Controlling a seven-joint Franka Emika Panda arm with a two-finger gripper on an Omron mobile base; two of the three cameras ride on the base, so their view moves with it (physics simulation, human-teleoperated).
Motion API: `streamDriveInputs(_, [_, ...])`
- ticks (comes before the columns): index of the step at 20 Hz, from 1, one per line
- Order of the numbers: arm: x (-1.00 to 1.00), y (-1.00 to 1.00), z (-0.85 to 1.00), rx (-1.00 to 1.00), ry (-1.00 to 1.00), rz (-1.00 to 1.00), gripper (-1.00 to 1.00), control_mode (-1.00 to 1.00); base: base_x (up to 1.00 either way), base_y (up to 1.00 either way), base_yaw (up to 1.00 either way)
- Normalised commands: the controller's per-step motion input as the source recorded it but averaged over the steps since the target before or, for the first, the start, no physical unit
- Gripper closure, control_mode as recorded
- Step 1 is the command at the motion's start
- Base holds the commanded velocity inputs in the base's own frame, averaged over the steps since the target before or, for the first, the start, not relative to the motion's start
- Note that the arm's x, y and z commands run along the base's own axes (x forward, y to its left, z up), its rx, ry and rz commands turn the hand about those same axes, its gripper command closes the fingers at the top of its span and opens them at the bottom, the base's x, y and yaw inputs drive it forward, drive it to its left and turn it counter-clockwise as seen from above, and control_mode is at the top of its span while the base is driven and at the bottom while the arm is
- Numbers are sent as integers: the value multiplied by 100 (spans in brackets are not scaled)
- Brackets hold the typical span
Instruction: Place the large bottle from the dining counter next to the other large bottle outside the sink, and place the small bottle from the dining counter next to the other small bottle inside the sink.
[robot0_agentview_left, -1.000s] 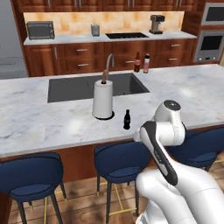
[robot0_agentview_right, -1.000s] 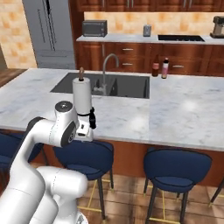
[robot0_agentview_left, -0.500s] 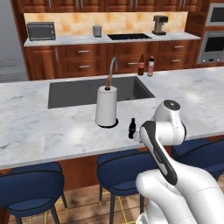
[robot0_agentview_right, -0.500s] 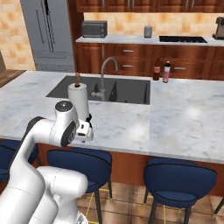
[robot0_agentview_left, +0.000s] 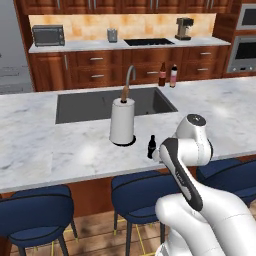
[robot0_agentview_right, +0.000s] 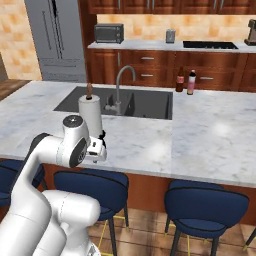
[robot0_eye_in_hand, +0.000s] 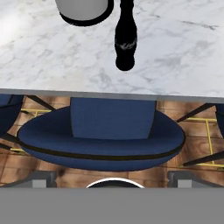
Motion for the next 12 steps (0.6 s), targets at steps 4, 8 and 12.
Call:
streamDriveInputs(4, [0,0,0,0,0,0,-100,100,0,0,1])
streamDriveInputs(8, [0,0,0,0,0,0,-100,100,0,0,1])
streamDriveInputs(12, [3,0,0,1,0,0,-100,-100,1,0,0])
